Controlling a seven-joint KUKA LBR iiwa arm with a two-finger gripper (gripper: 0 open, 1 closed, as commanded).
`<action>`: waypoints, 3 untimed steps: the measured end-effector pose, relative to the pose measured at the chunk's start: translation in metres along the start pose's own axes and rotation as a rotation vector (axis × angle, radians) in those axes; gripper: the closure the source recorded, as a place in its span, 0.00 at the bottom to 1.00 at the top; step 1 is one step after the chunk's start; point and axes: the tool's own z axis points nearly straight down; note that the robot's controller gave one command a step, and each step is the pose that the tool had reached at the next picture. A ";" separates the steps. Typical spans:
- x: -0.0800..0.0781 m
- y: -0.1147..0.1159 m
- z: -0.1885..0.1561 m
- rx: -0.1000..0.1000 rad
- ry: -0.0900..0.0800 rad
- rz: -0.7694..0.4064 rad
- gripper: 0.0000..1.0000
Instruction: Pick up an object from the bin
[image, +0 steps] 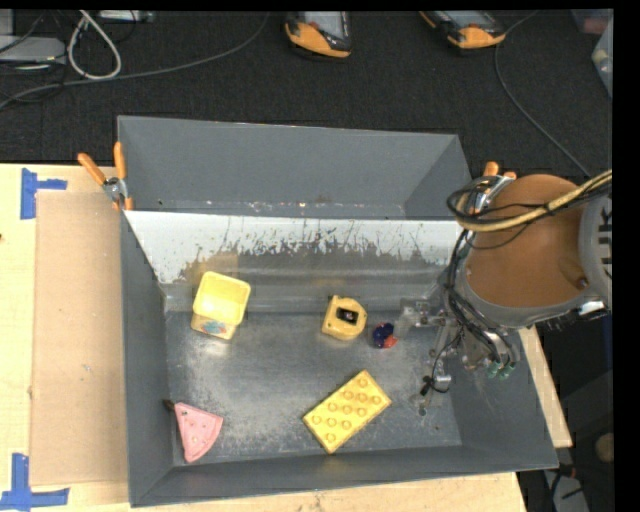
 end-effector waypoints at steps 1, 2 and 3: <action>-0.004 0.015 0.051 0.001 -0.007 -0.211 0.00; -0.004 0.023 0.086 -0.002 0.004 -0.340 0.00; -0.005 0.045 0.087 -0.003 0.000 -0.589 0.00</action>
Offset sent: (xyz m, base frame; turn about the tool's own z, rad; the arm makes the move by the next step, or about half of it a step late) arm 0.0093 0.0314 -0.0548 -0.4198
